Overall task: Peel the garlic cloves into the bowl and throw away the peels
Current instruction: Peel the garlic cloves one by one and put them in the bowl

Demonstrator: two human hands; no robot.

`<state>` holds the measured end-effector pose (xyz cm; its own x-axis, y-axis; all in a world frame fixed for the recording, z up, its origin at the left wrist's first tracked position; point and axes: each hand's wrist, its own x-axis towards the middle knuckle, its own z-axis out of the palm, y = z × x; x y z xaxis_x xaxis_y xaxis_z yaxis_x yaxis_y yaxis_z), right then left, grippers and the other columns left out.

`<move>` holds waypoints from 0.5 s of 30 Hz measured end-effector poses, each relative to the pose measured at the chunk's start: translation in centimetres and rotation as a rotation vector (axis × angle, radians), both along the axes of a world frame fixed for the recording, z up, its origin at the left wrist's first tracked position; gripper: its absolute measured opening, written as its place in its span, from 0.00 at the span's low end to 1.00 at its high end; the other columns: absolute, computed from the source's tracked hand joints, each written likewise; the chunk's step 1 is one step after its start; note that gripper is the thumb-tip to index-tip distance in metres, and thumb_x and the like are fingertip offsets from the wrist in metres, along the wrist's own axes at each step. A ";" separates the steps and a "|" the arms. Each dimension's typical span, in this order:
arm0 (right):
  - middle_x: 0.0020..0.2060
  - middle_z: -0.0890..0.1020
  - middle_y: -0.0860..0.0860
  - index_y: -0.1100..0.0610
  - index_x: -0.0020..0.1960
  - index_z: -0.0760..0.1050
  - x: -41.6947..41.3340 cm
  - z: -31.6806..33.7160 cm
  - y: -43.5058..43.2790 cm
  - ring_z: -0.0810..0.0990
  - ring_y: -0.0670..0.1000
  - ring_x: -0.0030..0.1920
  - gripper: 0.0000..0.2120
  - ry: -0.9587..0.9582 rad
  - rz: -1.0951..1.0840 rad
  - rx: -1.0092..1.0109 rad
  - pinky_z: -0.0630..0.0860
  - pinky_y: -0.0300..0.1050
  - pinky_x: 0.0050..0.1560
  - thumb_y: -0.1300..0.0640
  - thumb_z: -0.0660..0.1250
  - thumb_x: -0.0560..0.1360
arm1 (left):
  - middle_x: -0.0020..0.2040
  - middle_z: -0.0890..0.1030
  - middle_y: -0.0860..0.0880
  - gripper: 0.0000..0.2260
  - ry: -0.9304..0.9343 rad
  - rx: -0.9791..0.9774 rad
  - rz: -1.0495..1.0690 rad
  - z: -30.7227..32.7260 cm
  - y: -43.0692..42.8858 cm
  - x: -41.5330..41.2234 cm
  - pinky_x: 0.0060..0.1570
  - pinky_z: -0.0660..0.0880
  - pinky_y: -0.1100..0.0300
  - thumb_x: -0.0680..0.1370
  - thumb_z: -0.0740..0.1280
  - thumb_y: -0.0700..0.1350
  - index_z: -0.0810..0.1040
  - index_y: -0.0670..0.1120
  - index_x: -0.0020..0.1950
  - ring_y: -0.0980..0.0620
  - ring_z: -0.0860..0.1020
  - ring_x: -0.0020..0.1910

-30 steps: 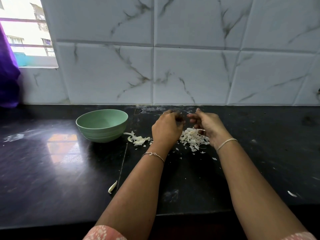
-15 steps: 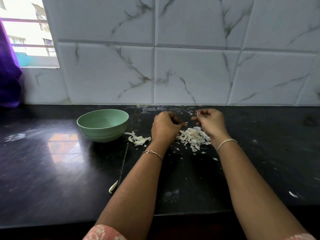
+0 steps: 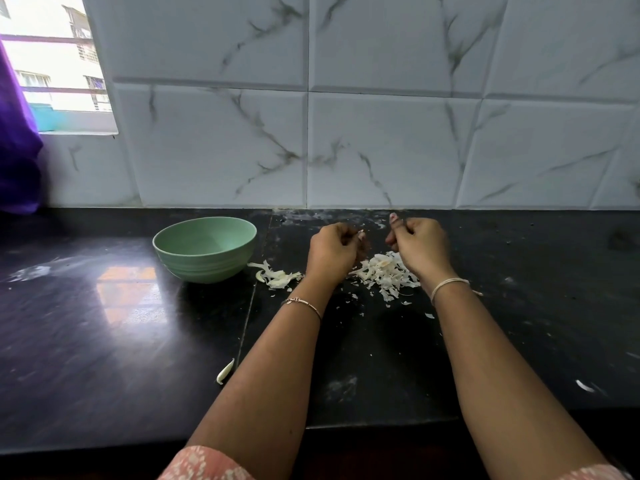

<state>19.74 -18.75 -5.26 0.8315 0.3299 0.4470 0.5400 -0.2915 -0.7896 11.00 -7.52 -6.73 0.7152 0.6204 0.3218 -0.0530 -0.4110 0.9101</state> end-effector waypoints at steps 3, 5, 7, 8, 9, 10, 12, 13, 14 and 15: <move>0.38 0.85 0.48 0.51 0.43 0.80 0.2 -0.3 0.4 0.83 0.48 0.39 0.11 0.001 0.106 -0.046 0.80 0.54 0.51 0.59 0.61 0.81 | 0.31 0.80 0.52 0.14 0.097 0.255 0.166 -0.1 0.1 -0.2 0.36 0.78 0.58 0.75 0.71 0.56 0.78 0.47 0.37 0.53 0.80 0.31; 0.41 0.86 0.49 0.52 0.47 0.82 0.1 -0.3 0.5 0.84 0.46 0.40 0.08 -0.020 0.118 -0.035 0.82 0.51 0.50 0.63 0.67 0.76 | 0.29 0.77 0.51 0.17 0.125 0.322 0.227 -0.2 0.1 -0.3 0.32 0.71 0.59 0.75 0.70 0.58 0.78 0.46 0.36 0.52 0.76 0.31; 0.35 0.85 0.48 0.53 0.41 0.82 -0.2 -0.2 0.3 0.82 0.43 0.36 0.05 -0.053 0.086 0.018 0.81 0.42 0.42 0.61 0.75 0.71 | 0.33 0.80 0.49 0.14 0.133 0.299 0.218 -0.1 0.2 -0.3 0.36 0.76 0.57 0.77 0.69 0.53 0.80 0.44 0.39 0.50 0.79 0.33; 0.31 0.83 0.47 0.53 0.37 0.80 -0.5 0.0 0.1 0.80 0.43 0.32 0.07 -0.083 0.056 0.041 0.79 0.39 0.38 0.57 0.78 0.69 | 0.37 0.83 0.48 0.09 0.121 0.255 0.203 0.1 0.0 -0.4 0.42 0.79 0.54 0.78 0.69 0.49 0.82 0.45 0.42 0.49 0.81 0.37; 0.28 0.80 0.47 0.53 0.34 0.77 -0.8 0.0 0.1 0.78 0.44 0.30 0.11 -0.122 0.027 0.054 0.76 0.39 0.34 0.52 0.78 0.68 | 0.41 0.84 0.48 0.05 0.118 0.216 0.190 0.2 0.0 -0.6 0.48 0.80 0.53 0.79 0.68 0.43 0.83 0.46 0.46 0.49 0.82 0.42; 0.26 0.78 0.48 0.53 0.31 0.74 -0.9 -0.1 0.0 0.75 0.46 0.28 0.16 -0.158 0.005 0.047 0.73 0.41 0.33 0.46 0.75 0.70 | 0.46 0.85 0.48 0.07 0.133 0.200 0.182 0.5 -0.2 -1.0 0.54 0.79 0.54 0.78 0.66 0.38 0.84 0.47 0.50 0.50 0.82 0.46; 0.25 0.74 0.50 0.55 0.30 0.72 -1.4 -0.3 0.2 0.73 0.51 0.29 0.24 -0.172 0.024 -0.018 0.68 0.46 0.35 0.41 0.63 0.78 | 0.52 0.84 0.50 0.16 0.186 0.208 0.164 1.1 -0.2 -2.0 0.60 0.76 0.57 0.76 0.64 0.31 0.83 0.48 0.55 0.53 0.81 0.53; 0.27 0.75 0.51 0.58 0.33 0.73 -1.7 -0.3 0.3 0.74 0.53 0.31 0.26 -0.167 0.056 -0.057 0.67 0.47 0.37 0.42 0.57 0.81 | 0.53 0.84 0.50 0.19 0.211 0.232 0.155 1.4 0.0 -2.5 0.60 0.76 0.56 0.74 0.63 0.29 0.83 0.48 0.57 0.53 0.80 0.54; 0.30 0.76 0.52 0.59 0.36 0.74 -2.2 -0.5 0.4 0.75 0.53 0.34 0.25 -0.169 0.101 -0.088 0.66 0.46 0.37 0.44 0.55 0.82 | 0.53 0.84 0.51 0.21 0.242 0.254 0.154 1.8 0.2 -3.5 0.60 0.76 0.55 0.73 0.63 0.29 0.82 0.49 0.58 0.53 0.80 0.54; 0.34 0.78 0.52 0.59 0.39 0.75 -2.7 -0.5 0.6 0.76 0.53 0.37 0.22 -0.174 0.147 -0.107 0.66 0.45 0.39 0.46 0.55 0.83 | 0.53 0.84 0.51 0.22 0.268 0.287 0.157 2.1 0.6 -4.3 0.60 0.76 0.55 0.72 0.62 0.29 0.82 0.50 0.58 0.53 0.80 0.55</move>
